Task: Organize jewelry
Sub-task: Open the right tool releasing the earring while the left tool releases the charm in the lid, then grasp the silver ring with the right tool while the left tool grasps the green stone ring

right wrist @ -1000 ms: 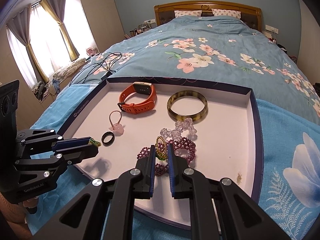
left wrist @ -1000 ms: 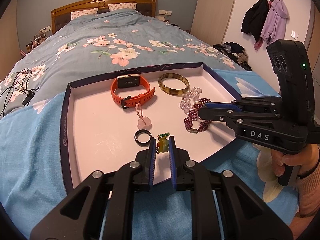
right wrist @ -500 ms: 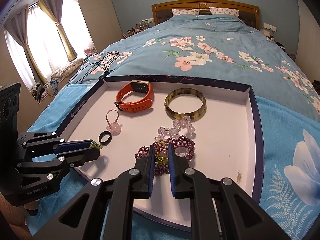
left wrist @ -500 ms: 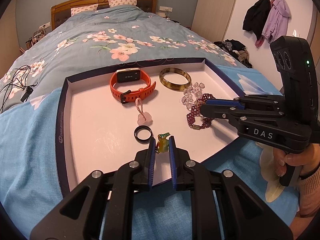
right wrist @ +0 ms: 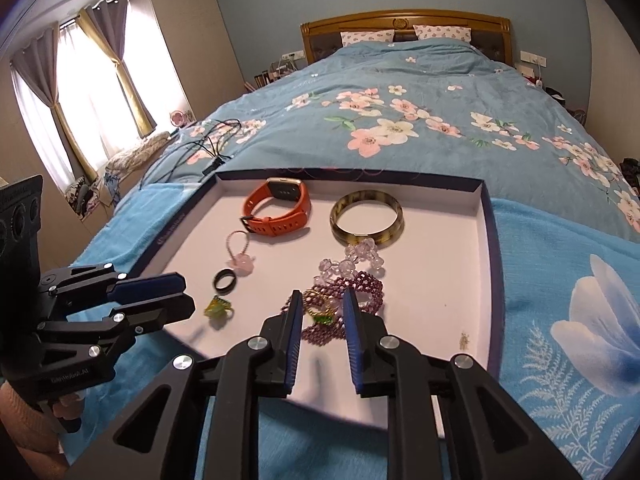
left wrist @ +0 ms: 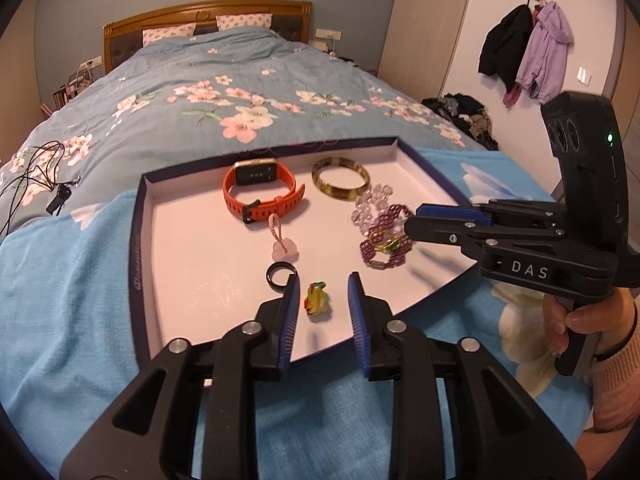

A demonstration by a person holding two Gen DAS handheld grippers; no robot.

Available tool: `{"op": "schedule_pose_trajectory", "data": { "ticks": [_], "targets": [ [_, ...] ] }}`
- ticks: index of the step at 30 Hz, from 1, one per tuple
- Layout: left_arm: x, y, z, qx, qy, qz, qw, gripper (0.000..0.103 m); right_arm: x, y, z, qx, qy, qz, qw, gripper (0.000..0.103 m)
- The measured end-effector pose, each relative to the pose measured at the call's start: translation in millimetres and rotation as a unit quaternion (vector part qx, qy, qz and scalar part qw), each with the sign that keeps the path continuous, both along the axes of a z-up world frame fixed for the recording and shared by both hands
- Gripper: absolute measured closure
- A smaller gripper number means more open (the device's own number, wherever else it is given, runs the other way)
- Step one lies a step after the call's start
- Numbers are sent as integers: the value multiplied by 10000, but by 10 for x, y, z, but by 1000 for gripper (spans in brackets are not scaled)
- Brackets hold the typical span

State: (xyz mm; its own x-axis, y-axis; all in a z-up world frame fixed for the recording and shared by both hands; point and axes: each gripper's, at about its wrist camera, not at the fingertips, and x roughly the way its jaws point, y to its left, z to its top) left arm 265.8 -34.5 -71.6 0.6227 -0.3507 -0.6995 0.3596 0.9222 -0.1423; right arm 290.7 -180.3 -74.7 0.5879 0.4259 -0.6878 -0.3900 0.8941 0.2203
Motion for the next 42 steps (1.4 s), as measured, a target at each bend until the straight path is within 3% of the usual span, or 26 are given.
{"op": "schedule_pose_trajectory", "data": {
  "ticks": [9, 17, 25, 35, 42],
  "targets": [
    [-647, 170, 212, -84, -350, -409, 9985, 62, -580, -76, 268, 38, -432, 421, 9982, 61],
    [-1255, 172, -16, -92, -21, -949, 9954, 60, -1114, -182, 32, -122, -118, 695, 9974, 60],
    [-1611, 89, -191, 46, 179, -1105, 9937, 58, -1431, -99, -251, -216, 264, 870, 9956, 60],
    [-1545, 79, -301, 75, 411, -919, 9949, 62, -1611, 47, -302, -583, 113, 761, 9953, 63],
    [-1504, 76, -310, 89, 448, -854, 9953, 70, -1584, 14, -301, -859, 57, 713, 9937, 77]
  ]
}}
